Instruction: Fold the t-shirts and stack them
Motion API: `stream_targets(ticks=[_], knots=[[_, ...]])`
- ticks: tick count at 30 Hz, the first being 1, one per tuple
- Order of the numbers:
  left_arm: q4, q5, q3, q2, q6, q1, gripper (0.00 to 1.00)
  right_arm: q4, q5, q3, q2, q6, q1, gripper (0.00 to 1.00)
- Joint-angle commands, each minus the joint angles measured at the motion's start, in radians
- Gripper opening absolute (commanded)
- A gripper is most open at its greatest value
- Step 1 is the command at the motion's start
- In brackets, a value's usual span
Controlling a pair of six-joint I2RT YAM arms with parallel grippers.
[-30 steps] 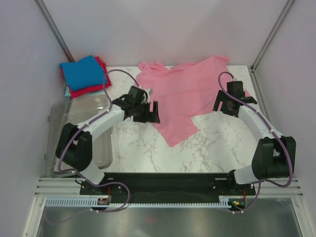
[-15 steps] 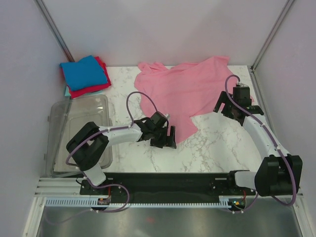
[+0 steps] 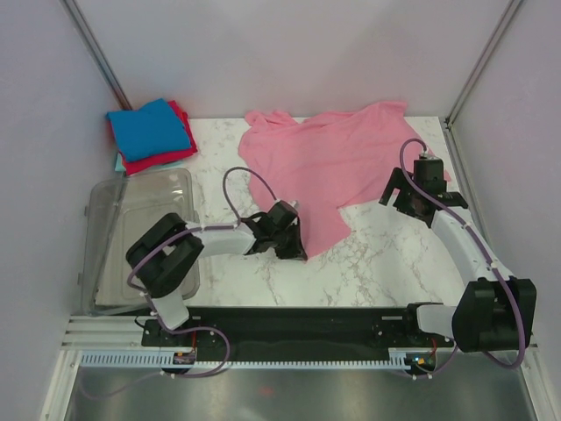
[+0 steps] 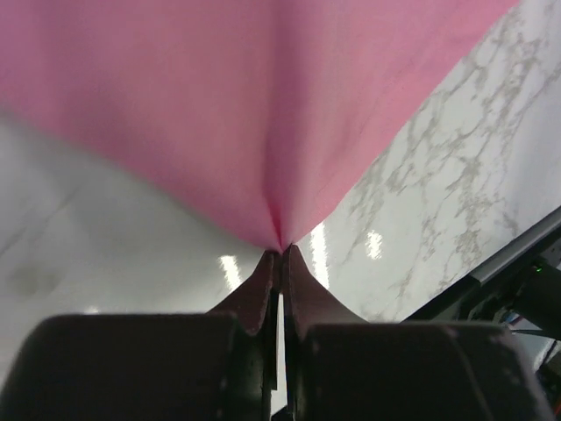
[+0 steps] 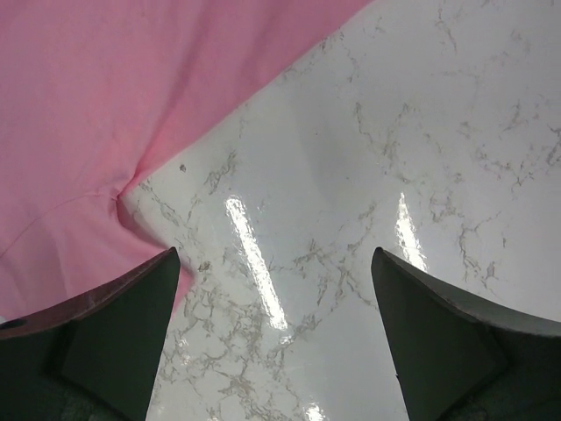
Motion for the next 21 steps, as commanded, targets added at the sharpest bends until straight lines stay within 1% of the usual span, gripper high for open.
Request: stream_targets(ticks=[1, 2, 3, 4, 5, 6, 7, 8, 9, 10, 12, 17, 21], knots=[[-0.13, -0.111, -0.107, -0.203, 0.037, 0.068, 0.02, 0.005, 0.008, -0.006, -0.037, 0.005, -0.025, 0.98], [-0.152, -0.113, -0.132, -0.322, 0.048, 0.132, 0.02, 0.006, -0.001, -0.011, -0.034, 0.009, -0.025, 0.98], [-0.17, -0.107, -0.155, -0.376, 0.059, 0.166, 0.02, 0.006, -0.006, -0.013, -0.034, 0.014, -0.063, 0.98], [-0.219, -0.104, -0.192, -0.426, 0.082, 0.203, 0.02, 0.011, -0.012, -0.017, -0.026, 0.014, -0.075, 0.98], [-0.235, -0.097, -0.206, -0.479, 0.096, 0.27, 0.02, 0.026, -0.026, -0.031, -0.025, 0.022, -0.091, 0.98], [-0.248, -0.082, -0.218, -0.547, 0.113, 0.298, 0.02, 0.038, -0.037, -0.042, -0.022, 0.026, -0.132, 0.98], [-0.286, -0.076, -0.224, -0.57, 0.14, 0.321, 0.02, 0.055, -0.047, -0.054, -0.014, 0.031, -0.155, 0.97], [-0.302, -0.068, -0.223, -0.581, 0.154, 0.349, 0.02, 0.098, -0.058, -0.068, -0.009, 0.035, -0.181, 0.96], [-0.317, -0.052, -0.221, -0.586, 0.168, 0.357, 0.02, 0.117, -0.095, -0.098, 0.001, 0.045, -0.23, 0.95], [-0.33, -0.041, -0.214, -0.581, 0.189, 0.365, 0.02, 0.136, -0.107, -0.109, 0.029, 0.048, -0.252, 0.92], [-0.345, -0.016, -0.217, -0.575, 0.202, 0.38, 0.02, 0.19, -0.142, -0.146, 0.06, 0.06, -0.299, 0.91], [-0.309, 0.036, -0.247, -0.564, 0.205, 0.386, 0.02, 0.265, -0.116, -0.219, 0.13, 0.075, -0.378, 0.89], [-0.269, 0.079, -0.275, -0.566, 0.2, 0.386, 0.02, 0.331, -0.179, -0.237, 0.176, 0.097, -0.509, 0.84]])
